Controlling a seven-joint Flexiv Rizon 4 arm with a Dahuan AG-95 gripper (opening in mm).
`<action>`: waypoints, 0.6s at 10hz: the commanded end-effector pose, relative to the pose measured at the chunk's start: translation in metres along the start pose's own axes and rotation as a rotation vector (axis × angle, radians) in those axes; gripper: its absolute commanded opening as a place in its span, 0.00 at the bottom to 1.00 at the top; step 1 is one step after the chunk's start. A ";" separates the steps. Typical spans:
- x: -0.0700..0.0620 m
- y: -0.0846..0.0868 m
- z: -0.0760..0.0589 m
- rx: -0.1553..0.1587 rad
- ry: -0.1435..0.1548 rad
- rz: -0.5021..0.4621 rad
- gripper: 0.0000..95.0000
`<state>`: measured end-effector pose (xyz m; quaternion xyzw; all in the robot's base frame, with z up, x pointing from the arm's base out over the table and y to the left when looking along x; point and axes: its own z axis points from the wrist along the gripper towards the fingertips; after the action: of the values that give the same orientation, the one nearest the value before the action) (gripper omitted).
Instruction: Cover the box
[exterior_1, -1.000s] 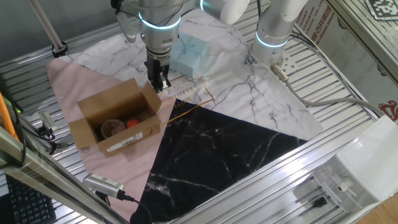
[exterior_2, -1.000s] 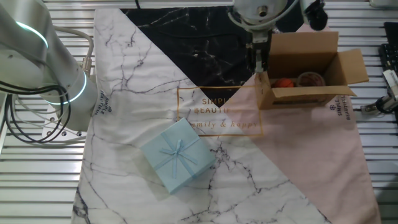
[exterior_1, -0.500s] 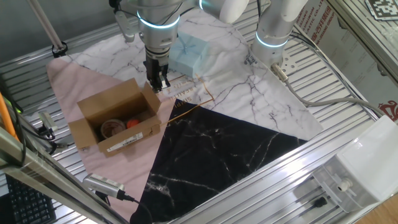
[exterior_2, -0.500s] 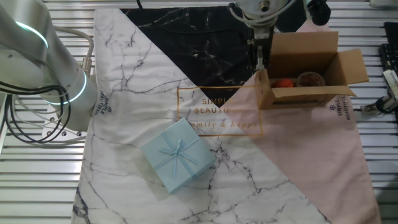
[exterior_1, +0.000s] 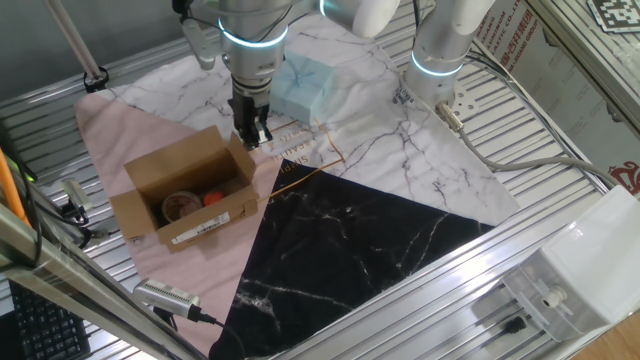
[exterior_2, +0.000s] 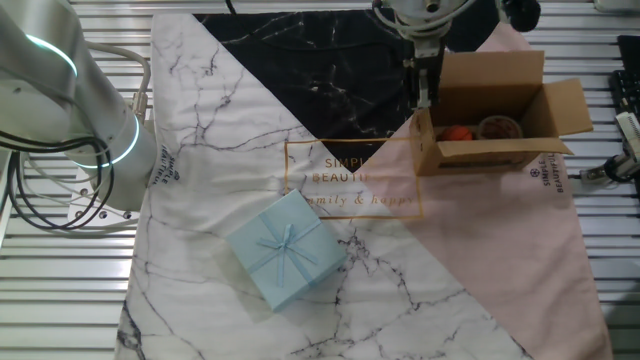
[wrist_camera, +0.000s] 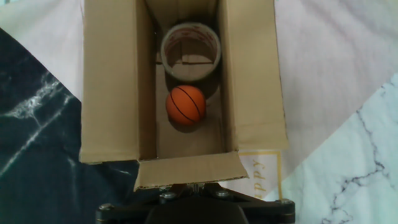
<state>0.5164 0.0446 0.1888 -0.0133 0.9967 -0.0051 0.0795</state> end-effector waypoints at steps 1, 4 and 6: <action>-0.008 0.004 -0.003 0.000 0.012 0.001 0.00; -0.010 0.005 -0.004 -0.003 0.009 0.000 0.00; -0.011 0.006 -0.005 -0.003 0.006 -0.003 0.00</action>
<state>0.5252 0.0506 0.1975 -0.0141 0.9968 -0.0040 0.0781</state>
